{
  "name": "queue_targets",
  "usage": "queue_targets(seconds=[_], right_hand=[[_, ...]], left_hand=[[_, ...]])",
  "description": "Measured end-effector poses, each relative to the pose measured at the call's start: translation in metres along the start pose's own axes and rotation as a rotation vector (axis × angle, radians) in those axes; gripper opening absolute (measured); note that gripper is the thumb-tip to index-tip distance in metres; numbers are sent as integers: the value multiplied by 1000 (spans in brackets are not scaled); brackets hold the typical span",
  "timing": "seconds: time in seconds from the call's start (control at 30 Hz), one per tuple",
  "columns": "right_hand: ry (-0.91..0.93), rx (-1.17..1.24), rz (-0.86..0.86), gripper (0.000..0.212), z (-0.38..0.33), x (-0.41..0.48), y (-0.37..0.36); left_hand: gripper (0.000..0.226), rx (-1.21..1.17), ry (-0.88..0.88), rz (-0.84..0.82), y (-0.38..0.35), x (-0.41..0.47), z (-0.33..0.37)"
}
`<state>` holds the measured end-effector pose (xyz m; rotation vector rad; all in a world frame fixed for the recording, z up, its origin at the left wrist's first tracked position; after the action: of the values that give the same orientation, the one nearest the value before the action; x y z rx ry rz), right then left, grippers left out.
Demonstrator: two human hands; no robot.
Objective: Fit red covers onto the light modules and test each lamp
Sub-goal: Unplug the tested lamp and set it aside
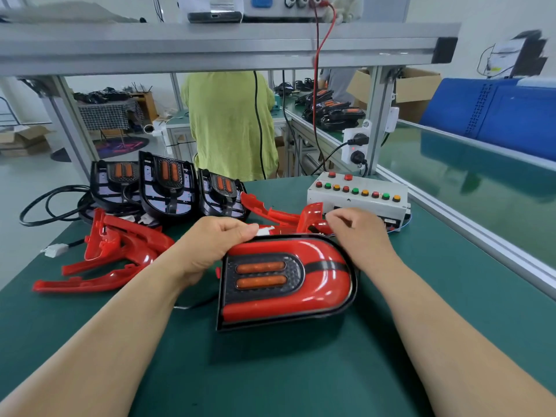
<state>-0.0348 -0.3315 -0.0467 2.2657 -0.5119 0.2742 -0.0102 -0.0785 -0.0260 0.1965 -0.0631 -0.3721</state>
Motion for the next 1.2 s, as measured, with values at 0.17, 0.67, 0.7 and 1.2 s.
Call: queue_targets(seconds=[0.17, 0.67, 0.7, 1.2], right_hand=[[7, 155, 162, 36, -4, 0, 3], [-180, 739, -341, 67, -52, -12, -28], [-208, 830, -372, 60, -57, -11, -29], [-344, 1662, -551, 71, -57, -17, -64]], left_hand=[[53, -261, -26, 215, 9, 2, 4], [27, -511, -93, 592, 7, 10, 2], [27, -516, -98, 596, 7, 10, 1], [46, -563, -105, 342, 0, 9, 7]])
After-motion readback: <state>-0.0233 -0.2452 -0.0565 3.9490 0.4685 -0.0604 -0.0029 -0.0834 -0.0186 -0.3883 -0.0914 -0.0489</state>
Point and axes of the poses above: each hand's wrist, its own x-axis towards the middle knuckle, its own y-axis out of the back of the hand, z = x × y, the point moved 1 cm from there along x, towards the middle knuckle, and after that the axes turned 4 degrees about -x, right-handed, at the moved point
